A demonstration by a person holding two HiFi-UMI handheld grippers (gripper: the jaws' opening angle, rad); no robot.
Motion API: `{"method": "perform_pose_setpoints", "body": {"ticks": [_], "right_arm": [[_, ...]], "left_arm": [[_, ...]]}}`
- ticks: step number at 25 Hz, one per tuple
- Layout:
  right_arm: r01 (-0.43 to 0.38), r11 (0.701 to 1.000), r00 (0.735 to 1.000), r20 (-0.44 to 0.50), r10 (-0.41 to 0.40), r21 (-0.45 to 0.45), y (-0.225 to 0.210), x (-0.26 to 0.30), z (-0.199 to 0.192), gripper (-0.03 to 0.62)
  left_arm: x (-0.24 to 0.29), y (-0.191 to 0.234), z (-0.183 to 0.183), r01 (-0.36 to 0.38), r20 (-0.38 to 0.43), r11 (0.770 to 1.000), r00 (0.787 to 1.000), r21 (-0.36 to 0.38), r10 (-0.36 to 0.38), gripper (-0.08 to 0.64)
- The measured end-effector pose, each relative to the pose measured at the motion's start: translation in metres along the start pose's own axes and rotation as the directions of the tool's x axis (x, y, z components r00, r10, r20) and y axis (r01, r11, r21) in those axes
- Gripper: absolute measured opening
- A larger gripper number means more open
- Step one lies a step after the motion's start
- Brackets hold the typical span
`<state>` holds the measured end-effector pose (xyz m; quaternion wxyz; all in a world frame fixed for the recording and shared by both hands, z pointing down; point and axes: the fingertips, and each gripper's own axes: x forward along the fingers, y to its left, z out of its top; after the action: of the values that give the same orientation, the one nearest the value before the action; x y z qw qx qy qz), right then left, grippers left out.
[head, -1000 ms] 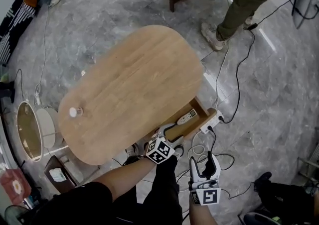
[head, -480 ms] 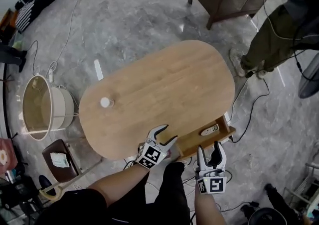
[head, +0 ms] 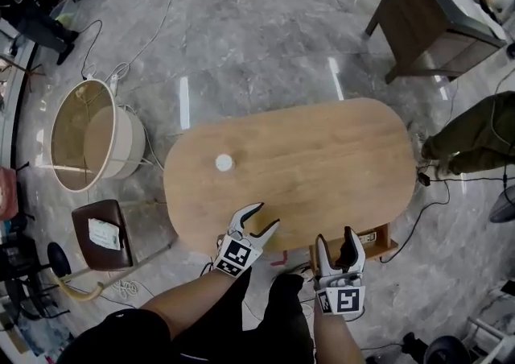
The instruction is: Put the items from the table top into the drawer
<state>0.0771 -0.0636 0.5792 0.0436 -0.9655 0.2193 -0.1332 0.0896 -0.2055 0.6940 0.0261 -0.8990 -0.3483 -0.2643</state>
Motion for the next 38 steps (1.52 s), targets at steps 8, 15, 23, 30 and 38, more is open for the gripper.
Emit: {"method": "perform_pose_setpoints", "body": {"ticks": [8,15,23,30,38], "right_arm": [[-0.089,0.995,0.995,-0.053,0.086,-0.049,0.044,0.065,-0.008,0.281],[-0.192,0.976,0.981,-0.048,0.187,-0.107,0.086,0.124,0.011,0.279],[-0.306,0.942,0.952,-0.064,0.300,-0.136,0.129,0.167,0.000,0.279],[-0.372,0.920,0.923,-0.150,0.354,-0.124,0.157,0.191,-0.047,0.301],[-0.410,0.902,0.895,-0.250,0.371,-0.132,0.172,0.230,-0.106,0.313]], "left_arm": [[-0.049,0.089,0.006,-0.141,0.075,0.989,0.987,-0.050,0.144,0.235],[-0.090,0.149,0.024,-0.233,0.133,0.971,0.962,-0.059,0.238,0.232],[-0.117,0.199,0.027,-0.334,0.177,0.940,0.923,-0.072,0.341,0.232],[-0.130,0.220,0.011,-0.355,0.168,0.931,0.916,-0.087,0.365,0.232],[-0.131,0.234,-0.017,-0.342,0.152,0.934,0.923,-0.100,0.354,0.232]]}}
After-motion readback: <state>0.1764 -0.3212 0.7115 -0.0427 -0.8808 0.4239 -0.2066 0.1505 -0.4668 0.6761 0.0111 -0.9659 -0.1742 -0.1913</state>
